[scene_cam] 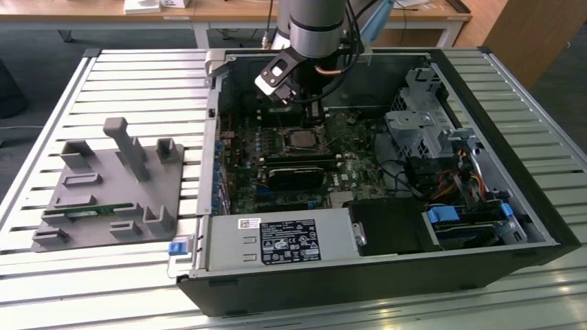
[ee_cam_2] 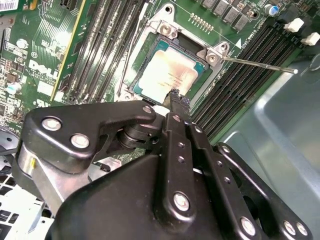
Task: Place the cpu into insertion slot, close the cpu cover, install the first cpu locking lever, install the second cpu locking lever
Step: 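Close the cpu cover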
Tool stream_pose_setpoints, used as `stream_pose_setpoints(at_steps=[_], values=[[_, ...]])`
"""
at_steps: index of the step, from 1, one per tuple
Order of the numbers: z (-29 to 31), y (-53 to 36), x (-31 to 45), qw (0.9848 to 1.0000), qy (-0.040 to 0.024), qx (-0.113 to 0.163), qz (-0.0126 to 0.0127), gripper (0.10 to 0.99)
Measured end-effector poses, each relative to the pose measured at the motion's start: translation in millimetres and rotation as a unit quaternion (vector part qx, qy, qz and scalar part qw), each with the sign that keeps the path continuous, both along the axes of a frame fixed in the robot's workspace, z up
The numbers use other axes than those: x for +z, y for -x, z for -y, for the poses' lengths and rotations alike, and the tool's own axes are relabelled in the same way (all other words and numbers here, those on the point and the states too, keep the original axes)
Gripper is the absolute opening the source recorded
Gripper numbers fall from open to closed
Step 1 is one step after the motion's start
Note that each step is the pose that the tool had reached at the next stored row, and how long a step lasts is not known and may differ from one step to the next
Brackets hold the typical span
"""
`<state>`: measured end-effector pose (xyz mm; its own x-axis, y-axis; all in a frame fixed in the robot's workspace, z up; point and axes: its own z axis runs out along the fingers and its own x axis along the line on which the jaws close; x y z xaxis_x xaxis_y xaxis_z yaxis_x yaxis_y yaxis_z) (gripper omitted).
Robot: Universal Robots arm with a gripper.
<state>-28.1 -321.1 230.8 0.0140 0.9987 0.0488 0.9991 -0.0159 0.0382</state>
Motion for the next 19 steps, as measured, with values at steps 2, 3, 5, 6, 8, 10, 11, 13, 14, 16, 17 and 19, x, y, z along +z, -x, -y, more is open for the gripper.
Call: stream_pose_setpoints(at_steps=[2,3,5,6,8,10,11,13,14,16,17,19], values=[[0.0,0.0,0.7,1.0,0.0,0.0,0.0,0.106],[0.0,0.0,1.0,1.0,0.0,0.0,0.0,0.106],[0.0,0.0,1.5,1.0,-0.0001,0.0,0.0001,0.106],[0.0,0.0,1.8,1.0,-0.0001,0.0,0.0,0.106],[0.0,0.0,2.8,1.0,0.0001,0.0,0.0,0.106],[0.0,0.0,4.9,1.0,0.0,0.0,0.0,0.106],[0.0,0.0,5.9,1.0,0.0,0.0,0.0,0.106],[0.0,0.0,7.7,1.0,0.0,0.0,0.0,0.106],[0.0,0.0,8.6,1.0,0.0,0.0,0.0,0.106],[0.0,0.0,10.9,1.0,0.0,0.0,0.0,0.106],[0.0,0.0,12.2,1.0,0.0,0.0,0.0,0.106],[0.0,0.0,15.1,1.0,0.0,0.0,0.0,0.106]])
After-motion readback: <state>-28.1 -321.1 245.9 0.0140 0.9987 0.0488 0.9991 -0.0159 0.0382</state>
